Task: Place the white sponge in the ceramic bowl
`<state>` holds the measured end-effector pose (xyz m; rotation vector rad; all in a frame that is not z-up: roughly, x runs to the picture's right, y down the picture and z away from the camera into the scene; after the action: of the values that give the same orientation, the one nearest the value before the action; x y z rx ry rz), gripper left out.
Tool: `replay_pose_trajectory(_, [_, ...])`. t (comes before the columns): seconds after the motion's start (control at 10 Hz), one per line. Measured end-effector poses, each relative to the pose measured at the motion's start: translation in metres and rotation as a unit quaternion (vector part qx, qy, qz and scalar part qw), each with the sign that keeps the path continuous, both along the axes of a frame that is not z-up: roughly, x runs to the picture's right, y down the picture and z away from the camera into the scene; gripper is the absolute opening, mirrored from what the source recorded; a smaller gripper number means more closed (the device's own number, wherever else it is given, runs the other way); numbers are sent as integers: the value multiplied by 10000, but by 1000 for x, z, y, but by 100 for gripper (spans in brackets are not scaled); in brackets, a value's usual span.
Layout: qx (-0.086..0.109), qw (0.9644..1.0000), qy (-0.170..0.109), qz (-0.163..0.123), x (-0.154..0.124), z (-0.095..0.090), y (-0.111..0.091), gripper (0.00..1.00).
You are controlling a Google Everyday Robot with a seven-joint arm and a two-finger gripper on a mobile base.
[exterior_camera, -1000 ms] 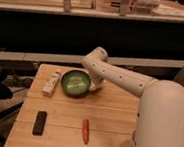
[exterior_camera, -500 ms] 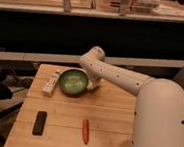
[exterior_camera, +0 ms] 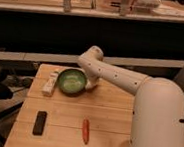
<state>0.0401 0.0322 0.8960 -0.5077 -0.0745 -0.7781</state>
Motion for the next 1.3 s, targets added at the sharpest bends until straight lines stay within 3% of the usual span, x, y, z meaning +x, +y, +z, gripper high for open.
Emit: replay_pose_trajectory(1.3, [84,9987,-354,-358,-18,4,-9,3])
